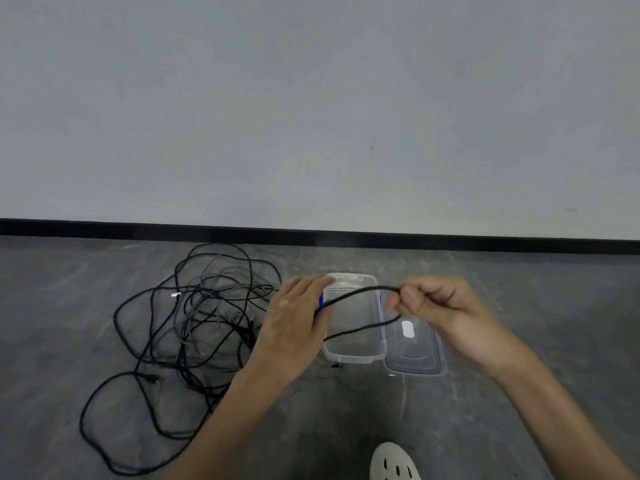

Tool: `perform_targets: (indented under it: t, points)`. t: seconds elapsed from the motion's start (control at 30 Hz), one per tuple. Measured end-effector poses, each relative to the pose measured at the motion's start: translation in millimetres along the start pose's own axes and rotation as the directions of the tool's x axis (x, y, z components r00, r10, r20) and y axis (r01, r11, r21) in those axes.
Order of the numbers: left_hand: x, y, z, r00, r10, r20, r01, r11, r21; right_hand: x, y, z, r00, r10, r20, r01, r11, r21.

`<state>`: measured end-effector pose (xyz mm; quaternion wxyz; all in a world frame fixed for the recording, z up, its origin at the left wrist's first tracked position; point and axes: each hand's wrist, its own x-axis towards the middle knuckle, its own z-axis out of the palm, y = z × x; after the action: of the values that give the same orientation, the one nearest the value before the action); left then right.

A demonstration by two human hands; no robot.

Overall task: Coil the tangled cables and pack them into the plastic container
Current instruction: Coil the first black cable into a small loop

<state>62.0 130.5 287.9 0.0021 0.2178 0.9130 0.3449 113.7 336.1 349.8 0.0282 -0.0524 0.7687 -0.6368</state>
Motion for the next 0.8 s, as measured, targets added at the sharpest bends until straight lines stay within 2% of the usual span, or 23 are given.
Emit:
perform_targets:
  t: [0.13, 0.17, 0.23, 0.3, 0.43, 0.53, 0.6, 0.67, 0.73, 0.8]
  points:
    - [0.9, -9.2, -3.1, 0.983, -0.083, 0.164, 0.077, 0.996, 0.042, 9.6, -0.8, -14.5, 0.976, -0.054, -0.211, 0.106, 0.964, 0.243]
    - [1.0, -12.0, -3.6, 0.980, -0.091, 0.178, 0.089, 0.996, 0.020, 11.0, -0.7, -20.5, 0.963, -0.046, -0.267, 0.115, 0.961, 0.250]
    - [1.2, -13.3, -4.4, 0.978, -0.106, 0.182, 0.115, 0.993, -0.039, 13.2, 1.4, -30.9, 0.944, -0.036, -0.327, 0.079, 0.989, 0.122]
    - [2.9, -8.8, -3.6, 0.979, -0.108, 0.171, 0.123, 0.990, -0.076, 14.1, 3.5, -31.8, 0.962, -0.023, -0.274, 0.019, 1.000, -0.015]
    - [10.3, -1.0, 0.0, 0.975, -0.140, 0.172, 0.152, 0.986, -0.061, 10.8, -0.9, -22.3, 0.993, 0.066, -0.101, -0.079, 0.989, -0.125]
    - [15.0, -0.8, 2.9, 0.972, -0.137, 0.189, 0.136, 0.991, 0.015, 11.1, -1.7, -30.7, 0.980, 0.146, -0.134, -0.160, 0.981, -0.109]
    - [16.1, 2.1, 5.9, 0.971, -0.111, 0.210, 0.114, 0.994, 0.001, 10.6, 0.3, -28.7, 0.978, 0.161, -0.132, -0.181, 0.970, -0.161]
    - [15.9, 8.6, 10.9, 0.972, -0.055, 0.228, 0.070, 0.996, -0.058, 9.0, 7.3, -12.8, 0.981, 0.193, 0.004, -0.181, 0.924, -0.338]
    - [15.2, 15.9, 15.7, 0.967, 0.002, 0.255, 0.034, 0.990, -0.135, 9.0, 18.1, 7.5, 0.964, 0.220, 0.146, -0.116, 0.849, -0.516]
    - [15.5, 20.2, 17.3, 0.955, 0.031, 0.294, 0.046, 0.967, -0.252, 11.5, 24.5, 18.1, 0.966, 0.173, 0.191, -0.024, 0.797, -0.603]
